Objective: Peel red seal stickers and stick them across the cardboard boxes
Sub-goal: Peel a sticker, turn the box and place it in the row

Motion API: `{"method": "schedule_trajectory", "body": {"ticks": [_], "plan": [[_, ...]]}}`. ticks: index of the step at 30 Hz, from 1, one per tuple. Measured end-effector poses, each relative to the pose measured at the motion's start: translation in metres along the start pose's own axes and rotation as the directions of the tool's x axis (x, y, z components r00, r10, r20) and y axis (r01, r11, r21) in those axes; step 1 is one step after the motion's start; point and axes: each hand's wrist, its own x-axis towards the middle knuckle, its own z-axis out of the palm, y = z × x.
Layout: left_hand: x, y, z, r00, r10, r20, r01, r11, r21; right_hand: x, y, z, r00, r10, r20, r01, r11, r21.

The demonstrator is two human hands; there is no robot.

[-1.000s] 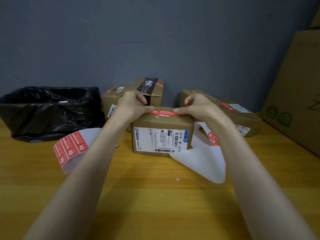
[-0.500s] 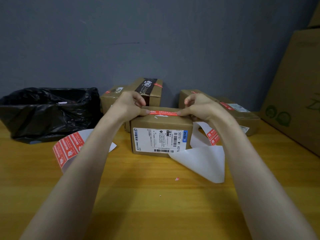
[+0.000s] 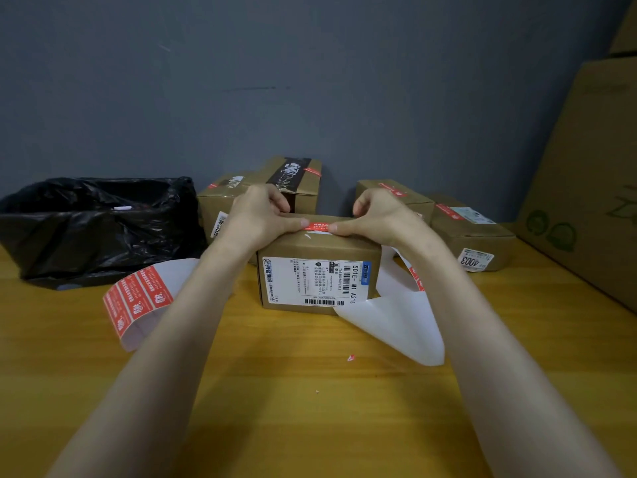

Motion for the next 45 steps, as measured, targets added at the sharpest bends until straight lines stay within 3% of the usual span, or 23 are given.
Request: {"method": "schedule_trajectory", "body": {"ticks": [7,12,15,20,22,25,28,32,40,45], "plan": [[0.004,-0.008,-0.005,0.995,-0.014,0.102,0.014,1.000,0.006,0.003,0.006,-0.011,0.993,0.047,0.111,-0.060,0.991,0.121],[0.001,-0.008,-0.015,0.943,-0.042,0.329,0.051,0.999,-0.019,0.001,0.012,-0.019,0.983,0.019,0.184,-0.064,0.968,0.242],[-0.006,-0.004,-0.022,0.879,-0.030,0.476,0.061,0.997,-0.050,-0.001,0.015,-0.024,0.977,-0.013,0.213,-0.044,0.964,0.262],[-0.015,0.002,-0.030,0.678,-0.045,0.734,-0.025,0.996,0.084,-0.007,0.022,-0.029,0.986,-0.006,0.168,-0.053,0.938,0.341],[-0.014,0.002,-0.030,0.700,-0.053,0.713,-0.028,0.994,0.102,-0.005,0.028,-0.027,0.996,0.022,0.086,-0.049,0.943,0.328],[-0.012,0.000,-0.035,0.774,-0.062,0.630,0.018,0.997,0.075,0.004,0.045,-0.018,1.000,-0.015,-0.026,0.017,0.996,0.085],[-0.011,-0.001,-0.049,0.826,-0.081,0.558,0.069,0.997,0.042,0.010,0.057,-0.008,0.998,-0.026,0.062,0.037,0.983,-0.182],[-0.009,0.001,-0.062,0.881,-0.085,0.466,0.115,0.993,-0.037,0.017,0.064,0.003,0.978,0.111,0.174,-0.038,0.926,-0.376],[-0.012,0.024,-0.045,0.927,-0.070,0.369,0.101,0.993,-0.064,0.010,0.068,-0.020,0.924,0.272,0.267,-0.104,0.854,-0.510],[-0.021,0.037,-0.023,0.977,-0.039,0.210,0.067,0.990,-0.128,-0.001,0.059,-0.046,0.951,0.211,0.224,-0.100,0.900,-0.425]]}}
